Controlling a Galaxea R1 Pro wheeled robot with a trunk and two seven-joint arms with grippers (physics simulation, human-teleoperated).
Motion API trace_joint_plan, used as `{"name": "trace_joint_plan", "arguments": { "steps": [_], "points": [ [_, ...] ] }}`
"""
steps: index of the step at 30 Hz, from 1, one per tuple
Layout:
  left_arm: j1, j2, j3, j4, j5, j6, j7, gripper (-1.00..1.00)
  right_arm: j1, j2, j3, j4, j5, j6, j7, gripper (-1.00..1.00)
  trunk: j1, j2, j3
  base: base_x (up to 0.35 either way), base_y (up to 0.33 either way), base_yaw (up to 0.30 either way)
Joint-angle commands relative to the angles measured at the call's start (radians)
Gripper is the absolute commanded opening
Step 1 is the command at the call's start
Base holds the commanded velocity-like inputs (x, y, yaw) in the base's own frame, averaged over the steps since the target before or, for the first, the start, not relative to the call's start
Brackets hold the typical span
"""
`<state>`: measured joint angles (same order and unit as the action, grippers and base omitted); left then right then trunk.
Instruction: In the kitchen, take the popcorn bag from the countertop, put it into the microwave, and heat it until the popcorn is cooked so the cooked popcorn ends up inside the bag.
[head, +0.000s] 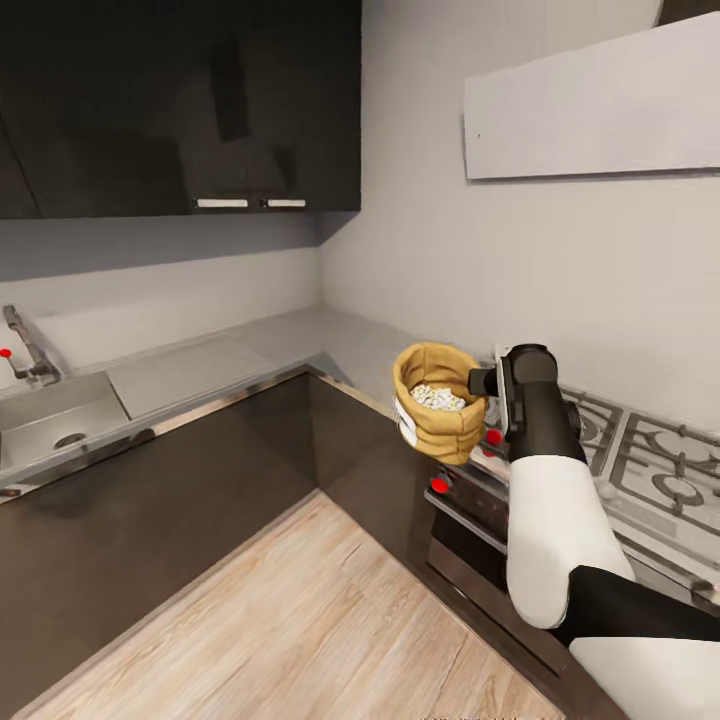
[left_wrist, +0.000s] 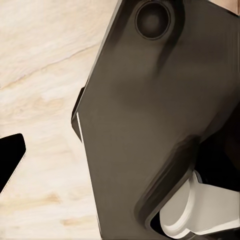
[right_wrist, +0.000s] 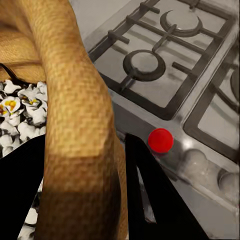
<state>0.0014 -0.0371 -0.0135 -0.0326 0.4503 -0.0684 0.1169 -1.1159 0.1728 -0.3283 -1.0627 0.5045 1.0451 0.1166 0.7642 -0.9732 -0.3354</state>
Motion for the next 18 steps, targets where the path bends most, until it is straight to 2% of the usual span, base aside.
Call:
{"name": "trace_joint_plan", "arguments": {
  "steps": [1,9,12,18],
  "points": [
    [0.0,0.0,-0.002,-0.001,0.005,-0.002,0.003,1.0,0.0,-0.001,-0.007,0.003,0.01,0.002,0.011,-1.0,0.0,-0.001,-0.001,0.0,0.0,-0.287],
    [0.0,0.0,-0.002,-0.002,0.004,-0.002,0.003,1.0,0.023,-0.005,-0.023,0.01,0.009,0.002,0.011,-1.0,0.0,-0.001,0.003,0.0,0.0,-0.287],
    [0.0,0.0,-0.002,-0.002,0.004,-0.002,0.003,1.0,0.056,-0.017,-0.026,0.01,0.009,0.002,0.013,-1.0,0.0,-0.001,0.004,0.0,0.0,-0.287],
    [0.0,0.0,-0.003,-0.002,0.004,-0.003,0.003,1.0,0.065,-0.019,-0.028,0.01,0.008,0.002,0.014,-1.0,0.0,-0.001,0.007,0.0,0.0,-0.287]
  ]
}}
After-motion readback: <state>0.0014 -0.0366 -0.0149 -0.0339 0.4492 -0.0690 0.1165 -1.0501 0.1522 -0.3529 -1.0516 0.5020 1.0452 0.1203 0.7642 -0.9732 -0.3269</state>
